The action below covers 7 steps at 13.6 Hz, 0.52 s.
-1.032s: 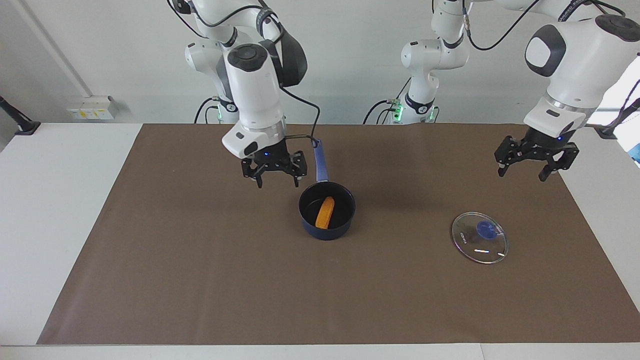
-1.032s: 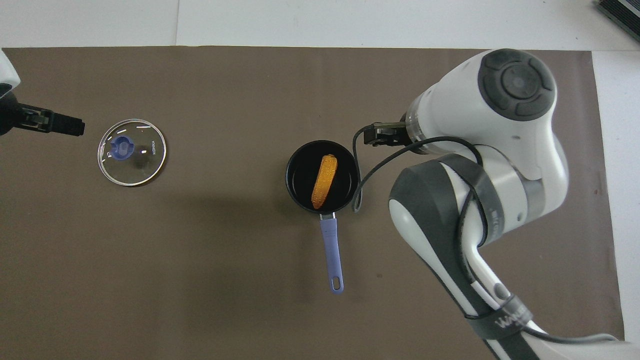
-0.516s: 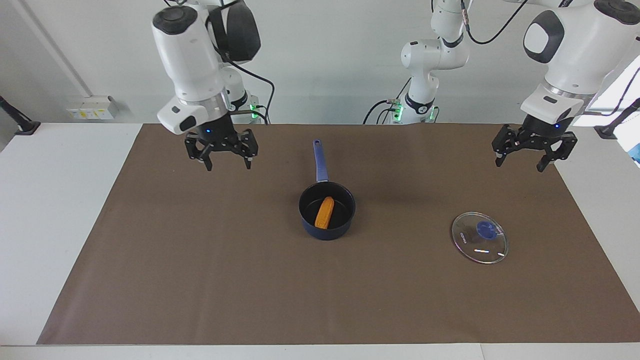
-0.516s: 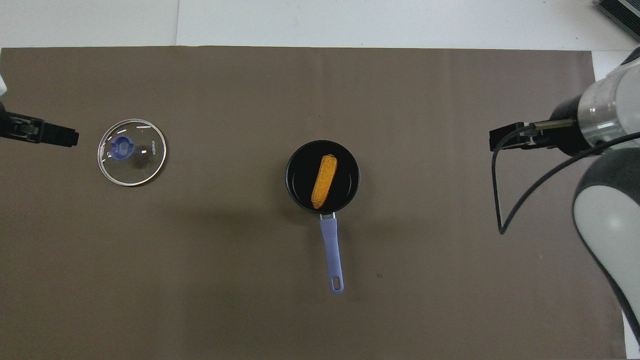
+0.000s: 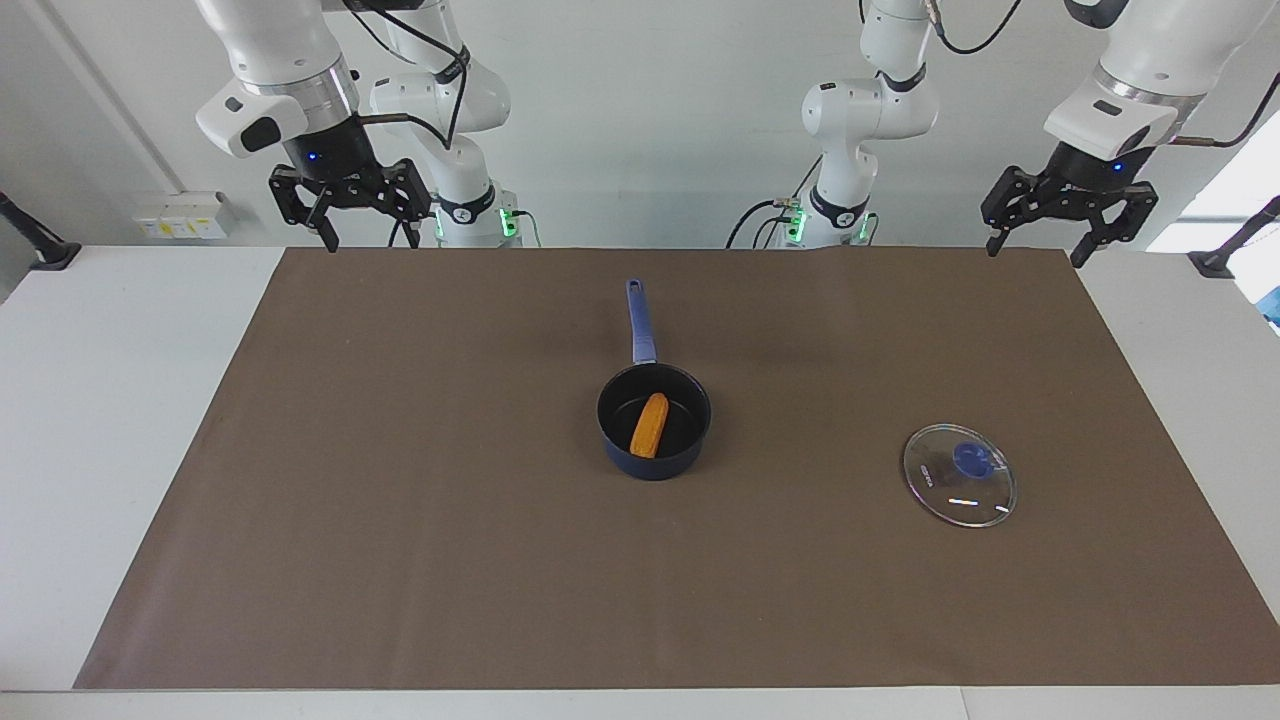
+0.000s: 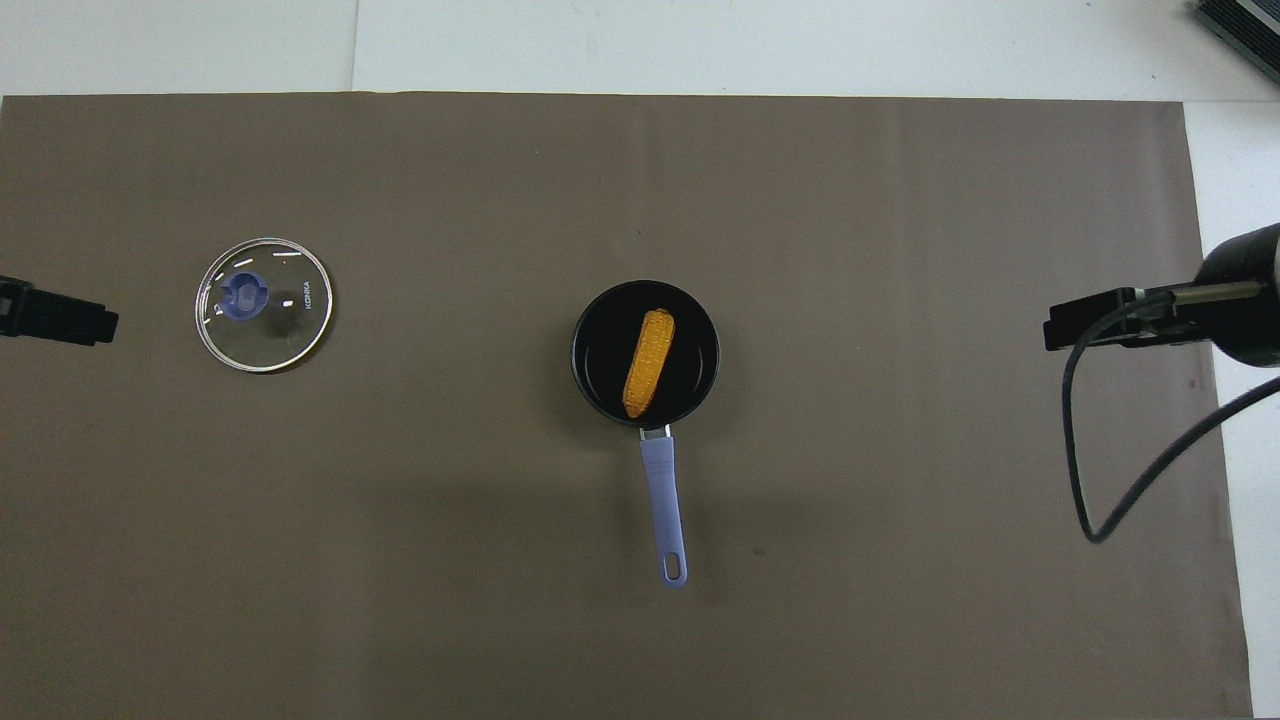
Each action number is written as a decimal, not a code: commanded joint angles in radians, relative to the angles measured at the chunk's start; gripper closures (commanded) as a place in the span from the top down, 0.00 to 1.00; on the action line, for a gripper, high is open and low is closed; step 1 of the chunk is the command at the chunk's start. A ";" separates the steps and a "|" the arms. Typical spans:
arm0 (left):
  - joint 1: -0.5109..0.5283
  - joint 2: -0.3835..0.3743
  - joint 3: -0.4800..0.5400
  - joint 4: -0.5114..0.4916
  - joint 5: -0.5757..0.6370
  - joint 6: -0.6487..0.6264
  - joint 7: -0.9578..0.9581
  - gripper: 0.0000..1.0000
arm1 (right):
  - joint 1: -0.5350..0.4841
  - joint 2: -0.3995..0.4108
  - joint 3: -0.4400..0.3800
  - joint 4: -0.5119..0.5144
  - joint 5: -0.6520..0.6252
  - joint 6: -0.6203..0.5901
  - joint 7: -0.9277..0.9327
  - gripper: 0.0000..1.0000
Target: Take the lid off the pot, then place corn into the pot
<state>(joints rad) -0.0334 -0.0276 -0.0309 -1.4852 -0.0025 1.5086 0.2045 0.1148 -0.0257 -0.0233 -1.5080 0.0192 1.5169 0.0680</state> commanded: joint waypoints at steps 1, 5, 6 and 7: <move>-0.011 -0.014 0.006 0.003 0.007 -0.039 -0.040 1.00 | -0.015 -0.010 0.000 -0.008 0.005 -0.026 -0.019 1.00; -0.010 -0.046 -0.017 -0.001 0.002 -0.045 -0.106 1.00 | -0.107 -0.017 0.000 -0.011 0.018 -0.069 -0.085 1.00; -0.010 -0.046 -0.017 -0.001 0.002 -0.045 -0.105 1.00 | -0.128 -0.019 0.000 -0.006 0.018 -0.069 -0.085 1.00; -0.007 -0.046 -0.017 -0.001 0.002 -0.045 -0.102 1.00 | -0.132 -0.022 0.000 0.000 0.016 -0.069 -0.074 1.00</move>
<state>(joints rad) -0.0338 -0.0645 -0.0545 -1.4845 -0.0035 1.4790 0.1134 0.0109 -0.0279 -0.0289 -1.5081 0.0201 1.4661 0.0125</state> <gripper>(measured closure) 0.000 0.000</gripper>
